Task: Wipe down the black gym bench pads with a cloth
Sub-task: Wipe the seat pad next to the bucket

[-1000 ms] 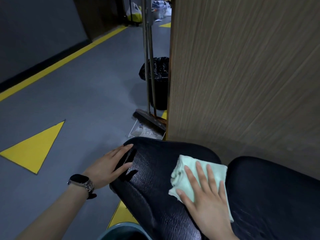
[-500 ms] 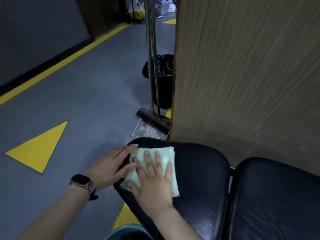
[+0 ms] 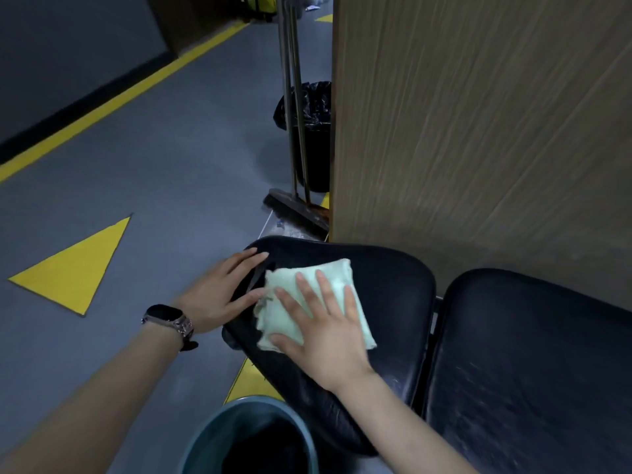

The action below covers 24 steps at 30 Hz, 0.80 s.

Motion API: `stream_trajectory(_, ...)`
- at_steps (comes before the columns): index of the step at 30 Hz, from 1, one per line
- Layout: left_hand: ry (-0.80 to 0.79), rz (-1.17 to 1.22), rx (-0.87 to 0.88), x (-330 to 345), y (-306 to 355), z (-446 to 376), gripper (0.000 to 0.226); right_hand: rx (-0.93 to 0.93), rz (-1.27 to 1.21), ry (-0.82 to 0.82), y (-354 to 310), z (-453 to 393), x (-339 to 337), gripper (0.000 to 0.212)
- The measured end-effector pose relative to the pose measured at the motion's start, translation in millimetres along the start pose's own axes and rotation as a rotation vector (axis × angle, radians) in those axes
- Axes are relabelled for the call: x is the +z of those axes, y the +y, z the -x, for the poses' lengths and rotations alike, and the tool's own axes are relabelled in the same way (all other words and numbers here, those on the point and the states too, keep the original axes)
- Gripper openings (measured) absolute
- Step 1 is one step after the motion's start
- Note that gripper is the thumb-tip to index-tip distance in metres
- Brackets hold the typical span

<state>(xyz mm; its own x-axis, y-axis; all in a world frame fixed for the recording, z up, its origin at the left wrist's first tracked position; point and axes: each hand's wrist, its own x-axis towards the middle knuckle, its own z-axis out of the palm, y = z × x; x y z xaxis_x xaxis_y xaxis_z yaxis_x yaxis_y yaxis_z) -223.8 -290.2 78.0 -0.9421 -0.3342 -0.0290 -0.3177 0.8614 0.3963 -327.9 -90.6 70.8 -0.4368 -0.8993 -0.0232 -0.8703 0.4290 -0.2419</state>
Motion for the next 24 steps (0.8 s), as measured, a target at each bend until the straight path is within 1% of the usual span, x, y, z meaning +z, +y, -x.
stream_trajectory(2,0.009,-0.017,-0.004,0,0,0,0.082,0.010,0.002,0.034,16,28,0,0.063)
stream_trajectory(8,0.025,0.005,-0.019,-4,5,0,0.082,0.070,0.050,0.090,56,95,-3,0.064)
stream_trajectory(12,0.030,0.033,-0.018,-4,2,0,0.077,0.090,0.067,0.129,63,113,-1,0.066)
stream_trajectory(15,0.032,0.046,0.001,-3,-2,1,0.073,0.080,0.064,0.122,45,96,3,0.065)
stream_trajectory(17,0.028,0.033,0.016,-3,-3,2,0.073,0.036,0.073,0.108,23,76,8,0.064)
stream_trajectory(19,0.029,0.022,0.023,-4,-2,2,0.073,-0.004,0.064,0.068,-5,50,14,0.066)
stream_trajectory(22,0.035,0.037,0.027,-5,-1,2,0.076,-0.017,0.072,-0.013,-40,11,26,0.073)
stream_trajectory(24,0.038,0.057,0.033,-5,-3,1,0.073,-0.032,0.103,-0.047,-55,-10,27,0.072)
